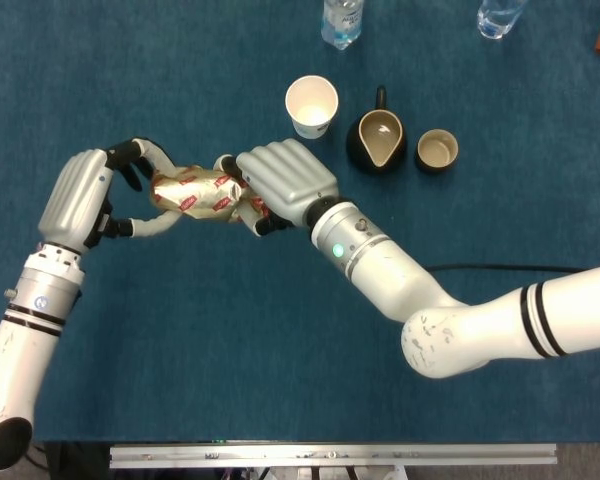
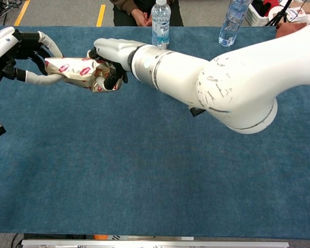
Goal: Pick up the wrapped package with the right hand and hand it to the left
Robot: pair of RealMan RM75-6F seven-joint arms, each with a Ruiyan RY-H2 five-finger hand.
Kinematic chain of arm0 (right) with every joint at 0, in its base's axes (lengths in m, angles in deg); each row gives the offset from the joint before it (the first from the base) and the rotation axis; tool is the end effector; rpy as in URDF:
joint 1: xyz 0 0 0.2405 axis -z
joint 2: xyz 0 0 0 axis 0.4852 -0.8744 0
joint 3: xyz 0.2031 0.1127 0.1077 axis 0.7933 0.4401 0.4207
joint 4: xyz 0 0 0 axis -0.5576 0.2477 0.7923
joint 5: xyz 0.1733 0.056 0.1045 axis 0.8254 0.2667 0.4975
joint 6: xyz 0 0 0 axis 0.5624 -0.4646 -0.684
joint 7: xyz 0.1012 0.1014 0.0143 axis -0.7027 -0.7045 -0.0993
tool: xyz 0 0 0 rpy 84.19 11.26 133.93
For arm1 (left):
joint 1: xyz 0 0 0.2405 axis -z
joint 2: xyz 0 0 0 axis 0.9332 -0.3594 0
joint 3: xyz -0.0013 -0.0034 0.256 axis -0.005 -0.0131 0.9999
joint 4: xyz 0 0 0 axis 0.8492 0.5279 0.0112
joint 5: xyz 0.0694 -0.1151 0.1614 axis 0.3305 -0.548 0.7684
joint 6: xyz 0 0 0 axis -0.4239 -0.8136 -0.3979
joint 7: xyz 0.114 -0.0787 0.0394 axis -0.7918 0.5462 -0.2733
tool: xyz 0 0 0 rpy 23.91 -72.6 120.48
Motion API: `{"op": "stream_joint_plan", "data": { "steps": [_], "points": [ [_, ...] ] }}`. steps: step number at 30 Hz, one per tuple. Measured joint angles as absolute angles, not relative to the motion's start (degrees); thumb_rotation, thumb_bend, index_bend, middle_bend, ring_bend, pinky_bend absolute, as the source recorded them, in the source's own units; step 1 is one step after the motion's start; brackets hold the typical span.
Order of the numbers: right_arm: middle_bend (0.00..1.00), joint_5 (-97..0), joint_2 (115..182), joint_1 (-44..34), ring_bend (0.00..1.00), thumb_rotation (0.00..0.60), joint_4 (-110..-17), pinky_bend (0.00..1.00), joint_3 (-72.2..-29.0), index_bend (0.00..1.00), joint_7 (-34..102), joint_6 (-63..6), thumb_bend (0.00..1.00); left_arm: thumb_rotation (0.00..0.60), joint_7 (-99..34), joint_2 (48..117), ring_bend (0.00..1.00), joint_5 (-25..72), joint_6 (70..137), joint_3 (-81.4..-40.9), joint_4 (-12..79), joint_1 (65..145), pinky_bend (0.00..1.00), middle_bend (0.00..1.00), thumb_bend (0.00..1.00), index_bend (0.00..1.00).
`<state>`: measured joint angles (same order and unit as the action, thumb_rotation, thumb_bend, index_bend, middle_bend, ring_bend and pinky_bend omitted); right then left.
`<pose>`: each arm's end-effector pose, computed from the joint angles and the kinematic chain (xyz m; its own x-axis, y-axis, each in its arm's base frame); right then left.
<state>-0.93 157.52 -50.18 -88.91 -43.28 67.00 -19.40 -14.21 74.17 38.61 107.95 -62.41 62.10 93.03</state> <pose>0.0626 -0.3222 -0.0577 0.3182 -0.5581 0.7663 -0.9046 -0.4206 0.0693 -0.1943 0.2750 0.0706 -0.2287 0.2489 0.9412 0.9524 -0.1430 0.2692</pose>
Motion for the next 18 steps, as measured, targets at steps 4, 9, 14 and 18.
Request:
{"op": "stream_joint_plan", "data": {
  "steps": [4,9,14,18],
  "points": [
    [0.43,-0.9,157.2,-50.0,0.41,0.600,-89.0,0.55,-43.5,0.35,66.8,-18.4,0.51,0.600,-13.4,73.7,0.52,38.2,107.7,-62.5,62.3,92.9,0.57,0.60,0.20,0.60],
    [0.28,-1.6,156.8,-49.7,0.26,0.600,-89.2,0.46,-43.5,0.09,66.0,-17.8,0.49,0.600,-11.8,72.8,0.54,38.0,107.2,-62.6,62.6,92.6,0.57,0.63,0.20,0.63],
    [0.15,-2.8,156.0,-49.1,0.14,0.600,-90.1,0.35,-43.5,0.00,65.2,-17.6,0.45,0.600,-8.9,71.4,0.55,37.4,106.4,-63.0,63.3,92.4,0.59,0.63,0.20,0.63],
    [0.09,-4.2,154.8,-48.3,0.09,0.600,-91.3,0.31,-43.7,0.00,64.6,-17.8,0.44,0.600,-7.0,70.0,0.55,37.3,106.1,-63.4,63.8,92.1,0.59,0.63,0.20,0.63]
  ]
}}
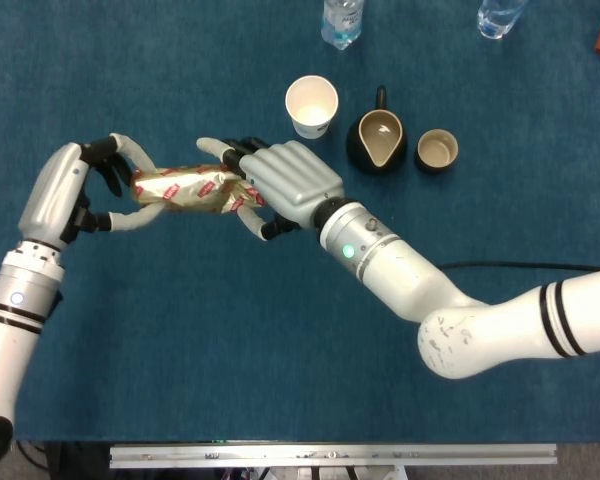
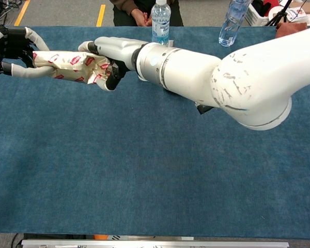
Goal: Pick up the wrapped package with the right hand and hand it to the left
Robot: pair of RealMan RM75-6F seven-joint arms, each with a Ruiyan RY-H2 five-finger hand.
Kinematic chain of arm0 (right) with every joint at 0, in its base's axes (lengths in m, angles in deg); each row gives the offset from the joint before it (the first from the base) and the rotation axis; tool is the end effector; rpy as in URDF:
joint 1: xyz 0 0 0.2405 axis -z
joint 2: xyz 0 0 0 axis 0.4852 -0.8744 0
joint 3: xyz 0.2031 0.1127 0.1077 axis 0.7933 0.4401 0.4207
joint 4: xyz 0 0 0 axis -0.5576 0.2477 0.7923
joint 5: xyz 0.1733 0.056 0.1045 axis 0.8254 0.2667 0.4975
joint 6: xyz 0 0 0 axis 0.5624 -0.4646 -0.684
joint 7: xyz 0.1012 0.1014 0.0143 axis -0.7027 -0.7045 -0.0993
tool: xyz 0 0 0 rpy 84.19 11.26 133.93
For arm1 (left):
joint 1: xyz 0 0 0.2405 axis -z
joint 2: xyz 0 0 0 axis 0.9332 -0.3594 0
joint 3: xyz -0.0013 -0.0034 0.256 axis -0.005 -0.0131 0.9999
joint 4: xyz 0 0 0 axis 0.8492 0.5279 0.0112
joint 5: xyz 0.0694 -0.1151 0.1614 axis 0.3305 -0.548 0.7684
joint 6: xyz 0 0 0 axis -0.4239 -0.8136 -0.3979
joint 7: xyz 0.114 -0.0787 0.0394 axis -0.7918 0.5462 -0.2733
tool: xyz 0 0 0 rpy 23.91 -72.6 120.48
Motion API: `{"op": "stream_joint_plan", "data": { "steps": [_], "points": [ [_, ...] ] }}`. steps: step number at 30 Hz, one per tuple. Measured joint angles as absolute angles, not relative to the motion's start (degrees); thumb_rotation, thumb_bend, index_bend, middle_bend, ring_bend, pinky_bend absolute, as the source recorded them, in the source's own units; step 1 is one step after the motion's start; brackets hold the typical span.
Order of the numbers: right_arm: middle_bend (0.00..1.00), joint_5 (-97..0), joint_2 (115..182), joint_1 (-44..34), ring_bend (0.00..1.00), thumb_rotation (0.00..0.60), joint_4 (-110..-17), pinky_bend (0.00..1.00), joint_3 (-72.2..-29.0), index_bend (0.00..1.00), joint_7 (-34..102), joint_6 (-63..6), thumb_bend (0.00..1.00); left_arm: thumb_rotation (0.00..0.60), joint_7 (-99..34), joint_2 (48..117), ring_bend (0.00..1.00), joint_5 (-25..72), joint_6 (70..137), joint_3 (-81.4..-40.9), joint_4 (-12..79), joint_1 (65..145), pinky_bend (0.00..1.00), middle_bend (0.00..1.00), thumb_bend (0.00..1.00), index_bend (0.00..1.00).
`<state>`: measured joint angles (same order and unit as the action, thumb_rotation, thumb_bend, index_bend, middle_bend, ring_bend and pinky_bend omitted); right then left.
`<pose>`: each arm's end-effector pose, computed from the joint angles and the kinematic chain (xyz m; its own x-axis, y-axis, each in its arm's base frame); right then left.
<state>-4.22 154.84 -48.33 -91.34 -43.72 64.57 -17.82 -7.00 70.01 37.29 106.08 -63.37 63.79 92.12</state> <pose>0.0576 -0.3209 -0.0467 0.3063 -0.5644 0.7666 -0.8990 -0.4362 0.0380 -0.2034 0.2764 0.0885 -0.3215 0.2558 0.9117 0.9324 -0.0824 0.3519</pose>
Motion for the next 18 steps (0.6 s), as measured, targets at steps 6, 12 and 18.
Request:
{"op": "stream_joint_plan", "data": {
  "steps": [6,12,18],
  "points": [
    [0.05,-7.8,151.9,-46.8,0.06,0.600,-94.6,0.28,-44.7,0.00,64.5,-19.2,0.42,0.600,-4.8,67.8,0.55,38.0,105.9,-63.3,64.0,91.5,0.59,0.63,0.20,0.63],
    [0.05,-13.7,147.2,-43.7,0.06,0.600,-100.0,0.28,-46.6,0.00,64.4,-21.5,0.42,0.600,-3.2,66.0,0.55,39.1,106.0,-62.8,63.4,90.7,0.59,0.63,0.20,0.63],
    [0.05,-21.4,139.8,-38.5,0.06,0.600,-106.2,0.28,-50.6,0.00,64.3,-23.9,0.42,0.600,-1.7,64.5,0.55,39.9,106.6,-62.5,62.8,89.9,0.59,0.63,0.20,0.63]
  ]
}}
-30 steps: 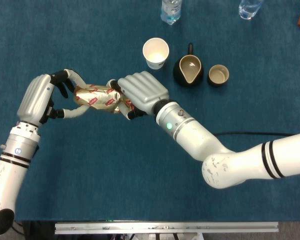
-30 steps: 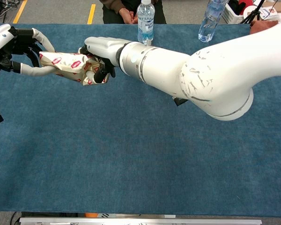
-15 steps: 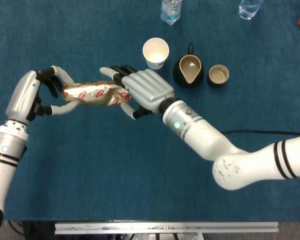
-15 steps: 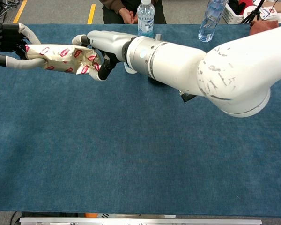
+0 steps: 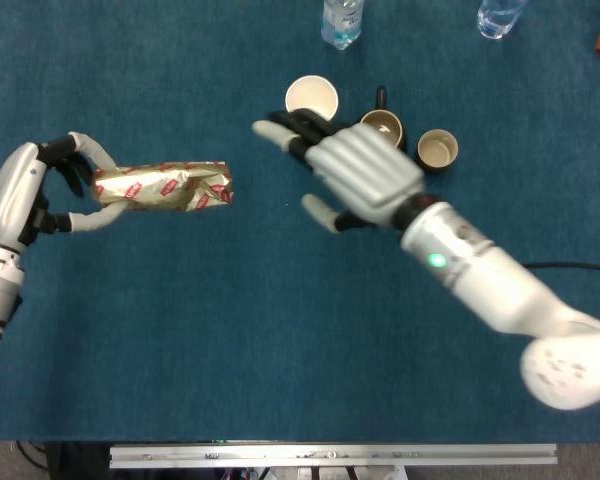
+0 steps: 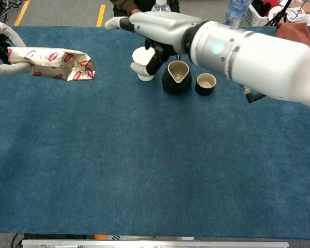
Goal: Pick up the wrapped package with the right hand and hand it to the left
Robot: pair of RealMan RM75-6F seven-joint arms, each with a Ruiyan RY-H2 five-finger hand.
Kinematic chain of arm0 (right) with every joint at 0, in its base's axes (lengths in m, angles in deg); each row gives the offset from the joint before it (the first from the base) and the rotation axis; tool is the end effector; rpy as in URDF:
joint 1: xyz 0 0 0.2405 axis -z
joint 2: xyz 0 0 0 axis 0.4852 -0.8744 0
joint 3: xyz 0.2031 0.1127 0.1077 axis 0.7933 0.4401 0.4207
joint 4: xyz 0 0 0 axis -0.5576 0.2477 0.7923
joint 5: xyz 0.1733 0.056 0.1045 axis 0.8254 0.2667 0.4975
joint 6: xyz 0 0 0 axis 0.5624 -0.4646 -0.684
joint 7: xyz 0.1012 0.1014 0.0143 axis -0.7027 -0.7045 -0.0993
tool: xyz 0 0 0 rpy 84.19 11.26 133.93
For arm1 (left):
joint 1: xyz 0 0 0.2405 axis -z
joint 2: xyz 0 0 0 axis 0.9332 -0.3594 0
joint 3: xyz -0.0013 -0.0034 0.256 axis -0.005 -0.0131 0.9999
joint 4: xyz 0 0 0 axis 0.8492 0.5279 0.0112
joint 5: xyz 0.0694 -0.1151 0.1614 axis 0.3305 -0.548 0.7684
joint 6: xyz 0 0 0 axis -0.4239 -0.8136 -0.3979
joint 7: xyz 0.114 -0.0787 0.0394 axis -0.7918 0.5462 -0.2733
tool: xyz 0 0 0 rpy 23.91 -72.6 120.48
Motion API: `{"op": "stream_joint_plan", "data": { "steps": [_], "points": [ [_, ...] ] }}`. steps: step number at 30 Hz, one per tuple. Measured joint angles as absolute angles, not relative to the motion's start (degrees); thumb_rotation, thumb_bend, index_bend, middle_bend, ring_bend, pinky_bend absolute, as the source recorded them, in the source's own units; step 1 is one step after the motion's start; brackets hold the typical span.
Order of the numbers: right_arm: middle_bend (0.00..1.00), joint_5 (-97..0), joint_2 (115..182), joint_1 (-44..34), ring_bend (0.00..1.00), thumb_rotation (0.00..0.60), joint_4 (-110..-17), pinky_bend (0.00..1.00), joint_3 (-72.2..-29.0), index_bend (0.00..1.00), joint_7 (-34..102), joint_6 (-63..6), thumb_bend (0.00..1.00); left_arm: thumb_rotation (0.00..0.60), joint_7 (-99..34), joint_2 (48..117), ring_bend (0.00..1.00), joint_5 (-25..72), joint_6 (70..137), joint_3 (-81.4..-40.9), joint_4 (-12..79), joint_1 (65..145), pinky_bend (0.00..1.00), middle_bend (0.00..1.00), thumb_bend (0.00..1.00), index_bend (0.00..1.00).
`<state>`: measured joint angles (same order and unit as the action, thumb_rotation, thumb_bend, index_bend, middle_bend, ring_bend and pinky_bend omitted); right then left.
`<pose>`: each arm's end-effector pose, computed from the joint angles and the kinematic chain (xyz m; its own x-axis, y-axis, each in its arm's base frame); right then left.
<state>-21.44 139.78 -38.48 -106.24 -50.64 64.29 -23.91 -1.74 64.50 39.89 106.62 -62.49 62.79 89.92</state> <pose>0.0059 -0.3078 0.0264 0.4130 -0.3989 0.8187 -0.8332 -0.5285 0.1628 -0.2266 0.2710 0.1170 -0.2995 0.2293 0.9262 0.9438 -0.0708 0.3227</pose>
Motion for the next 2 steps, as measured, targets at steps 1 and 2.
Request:
{"op": "stream_joint_plan", "data": {
  "steps": [1,2],
  "points": [
    [0.05,-23.0,138.2,-37.3,0.06,0.600,-107.2,0.28,-51.5,0.00,64.0,-24.2,0.42,0.600,-1.6,64.3,0.55,39.9,106.7,-62.5,62.7,89.8,0.59,0.63,0.20,0.63],
    [0.05,-24.2,137.2,-36.3,0.06,0.600,-107.8,0.28,-52.2,0.00,63.7,-24.3,0.42,0.600,-1.4,64.2,0.55,40.0,106.8,-62.5,62.6,89.7,0.59,0.63,0.20,0.63]
  ]
}}
